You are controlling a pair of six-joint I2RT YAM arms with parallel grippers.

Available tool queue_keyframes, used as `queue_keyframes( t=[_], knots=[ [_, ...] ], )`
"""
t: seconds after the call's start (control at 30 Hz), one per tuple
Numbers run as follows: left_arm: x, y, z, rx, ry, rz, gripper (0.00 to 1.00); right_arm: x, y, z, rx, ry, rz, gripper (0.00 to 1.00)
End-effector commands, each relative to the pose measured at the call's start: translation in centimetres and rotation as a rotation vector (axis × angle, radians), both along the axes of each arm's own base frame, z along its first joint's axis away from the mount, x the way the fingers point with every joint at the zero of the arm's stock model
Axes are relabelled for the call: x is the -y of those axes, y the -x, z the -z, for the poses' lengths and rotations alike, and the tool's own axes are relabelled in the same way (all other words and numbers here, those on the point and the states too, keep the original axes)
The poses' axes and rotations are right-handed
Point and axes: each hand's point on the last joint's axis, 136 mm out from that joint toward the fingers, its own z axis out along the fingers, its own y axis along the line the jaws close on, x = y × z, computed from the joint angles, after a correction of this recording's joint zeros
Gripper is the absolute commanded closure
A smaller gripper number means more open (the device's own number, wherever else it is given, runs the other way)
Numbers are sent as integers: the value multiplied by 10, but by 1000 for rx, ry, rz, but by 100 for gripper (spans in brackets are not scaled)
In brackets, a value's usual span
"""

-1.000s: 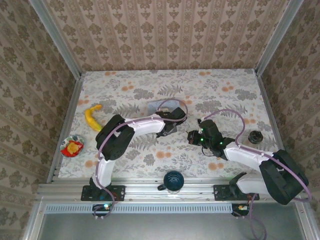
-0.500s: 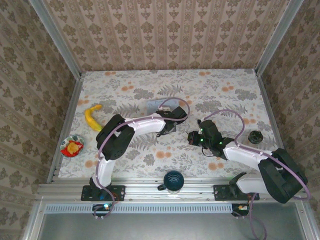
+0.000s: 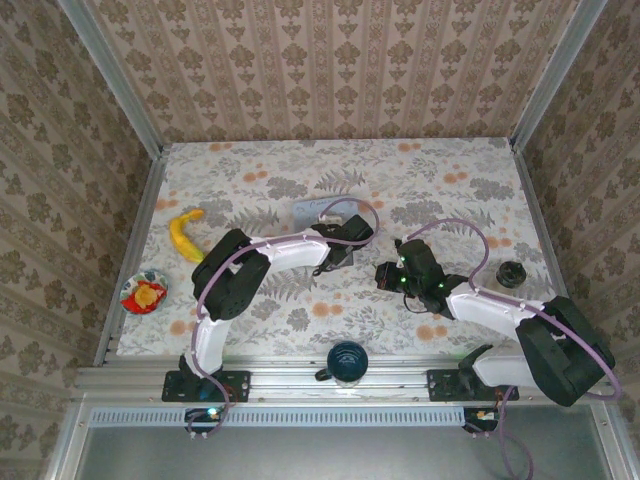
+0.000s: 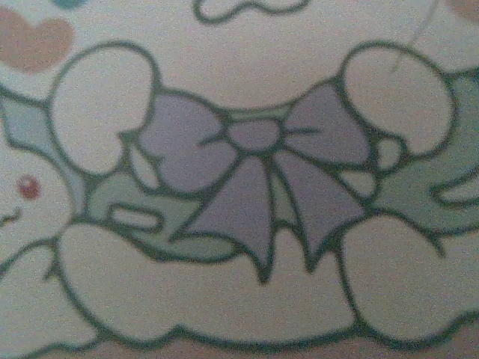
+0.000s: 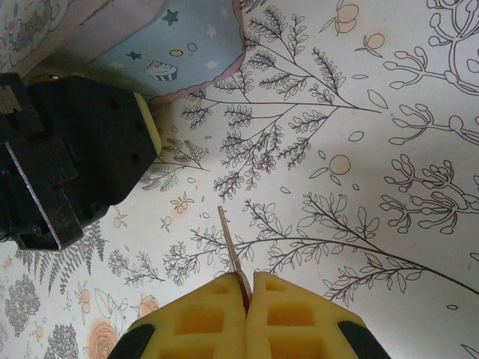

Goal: Unlock the padlock with the key

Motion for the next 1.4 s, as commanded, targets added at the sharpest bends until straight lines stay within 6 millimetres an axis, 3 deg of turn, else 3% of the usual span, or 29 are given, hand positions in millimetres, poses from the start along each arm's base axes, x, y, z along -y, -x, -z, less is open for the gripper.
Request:
queue_keyframes(
  t=[0.0,0.1,0.43,0.47,0.73,0.9,1.37],
  knots=[
    [-6,1,4,-22,4,9,72,3,-7,-7,18,18,15,100],
    [2,2,2,-32,40,26,86,3,-6,-6,15,16,16,100],
    [29,25,-9,-147,247,52,88,11,9,3,10,7,23,100],
    [32,27,-10,-155,274,56,94,12,10,3,12,4,27,100],
    [60,41,-21,-185,532,69,96,16,18,5,12,-2,28,100],
    [67,43,-28,-238,592,55,96,9,16,4,27,-31,8,100],
    [72,45,-25,-373,759,-61,97,-9,-1,9,110,-99,-25,100]
  ],
)
